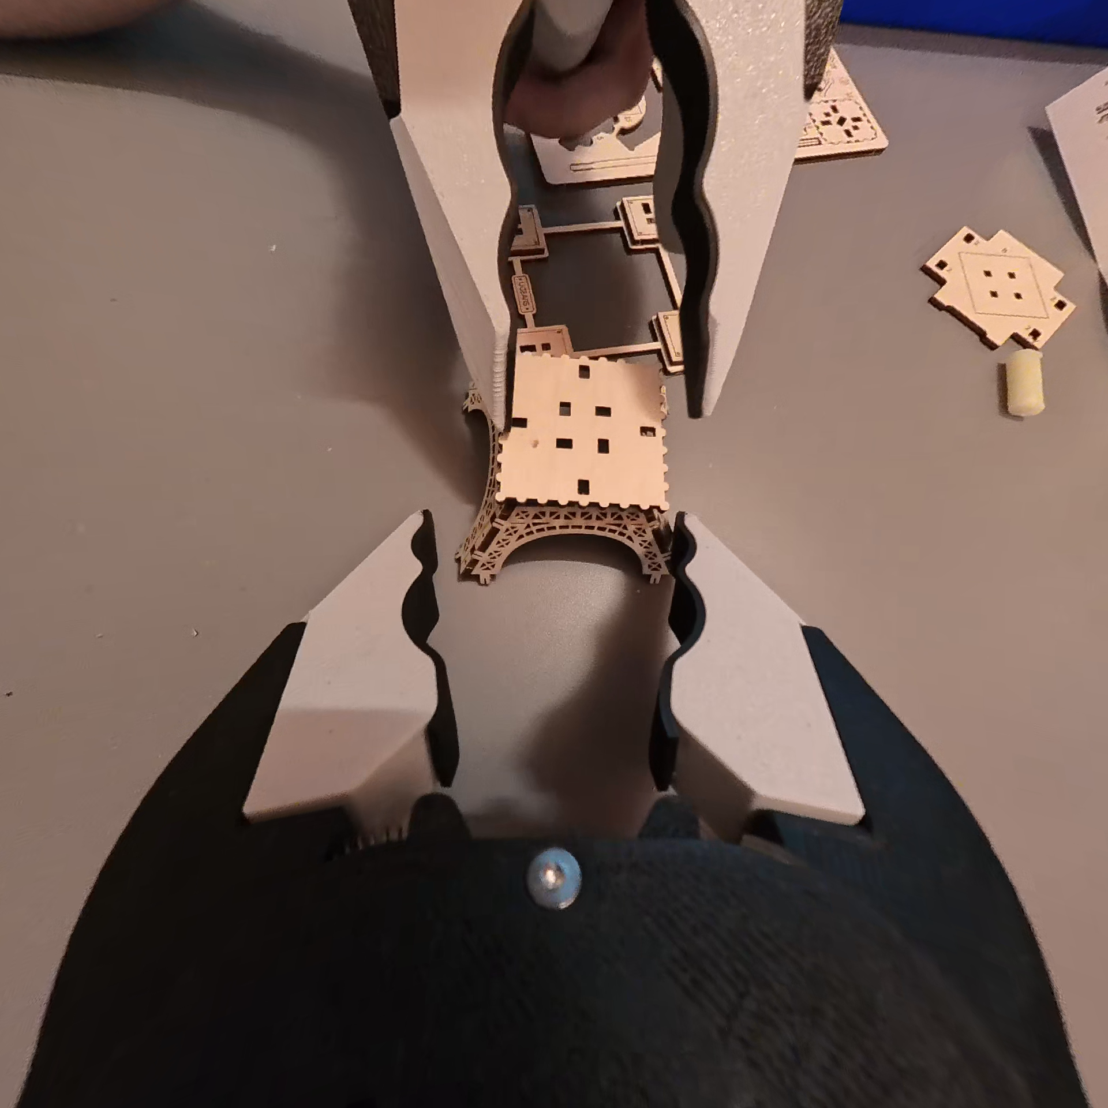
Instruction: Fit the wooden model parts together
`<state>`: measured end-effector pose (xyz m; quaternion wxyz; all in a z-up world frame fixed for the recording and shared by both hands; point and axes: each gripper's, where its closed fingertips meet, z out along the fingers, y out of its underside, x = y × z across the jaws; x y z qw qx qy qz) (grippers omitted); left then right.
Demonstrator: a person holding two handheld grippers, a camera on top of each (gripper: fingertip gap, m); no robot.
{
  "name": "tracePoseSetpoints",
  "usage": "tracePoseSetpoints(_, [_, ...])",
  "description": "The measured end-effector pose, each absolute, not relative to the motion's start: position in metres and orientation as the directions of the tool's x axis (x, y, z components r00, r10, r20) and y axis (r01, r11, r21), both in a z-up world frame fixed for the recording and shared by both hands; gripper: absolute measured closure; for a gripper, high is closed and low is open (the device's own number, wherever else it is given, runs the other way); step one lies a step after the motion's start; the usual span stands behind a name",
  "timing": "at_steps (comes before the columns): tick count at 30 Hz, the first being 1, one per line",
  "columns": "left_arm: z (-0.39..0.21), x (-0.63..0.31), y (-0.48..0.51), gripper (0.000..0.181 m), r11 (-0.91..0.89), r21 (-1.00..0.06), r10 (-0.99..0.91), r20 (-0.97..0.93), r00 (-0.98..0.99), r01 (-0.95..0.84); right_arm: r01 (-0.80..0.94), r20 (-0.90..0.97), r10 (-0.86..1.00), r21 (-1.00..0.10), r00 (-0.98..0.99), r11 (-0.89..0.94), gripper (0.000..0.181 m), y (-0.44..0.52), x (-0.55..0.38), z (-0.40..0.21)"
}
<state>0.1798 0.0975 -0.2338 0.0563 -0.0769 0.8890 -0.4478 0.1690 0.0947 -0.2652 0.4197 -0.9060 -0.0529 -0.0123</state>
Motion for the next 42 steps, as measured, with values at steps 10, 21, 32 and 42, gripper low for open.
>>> tracePoseSetpoints(10, [-0.227, 0.173, 0.094, 0.131, 0.562, -0.823, -0.167, -0.007, -0.986, -0.09, 0.105, 0.06, 0.091, -0.759, 0.994, -0.642, 0.107, 0.095, 0.168, -0.265])
tracePoseSetpoints(21, [-0.191, 0.183, 0.108, 0.135, 0.378, -0.925, -0.486, -0.235, -0.842, 0.04, 0.089, 0.041, 0.089, -0.756, 0.995, -0.648, 0.106, 0.095, 0.169, -0.266])
tracePoseSetpoints(32, [-0.144, 0.232, 0.192, 0.149, 0.228, -0.972, -0.86, -0.224, -0.459, 0.048, 0.057, 0.003, 0.083, -0.75, 0.997, -0.659, 0.105, 0.095, 0.17, -0.268])
tracePoseSetpoints(42, [-0.176, 0.25, 0.235, 0.152, 0.488, -0.865, -0.848, -0.439, -0.296, -0.118, 0.055, 0.003, 0.081, -0.75, 0.997, -0.659, 0.105, 0.095, 0.17, -0.268])
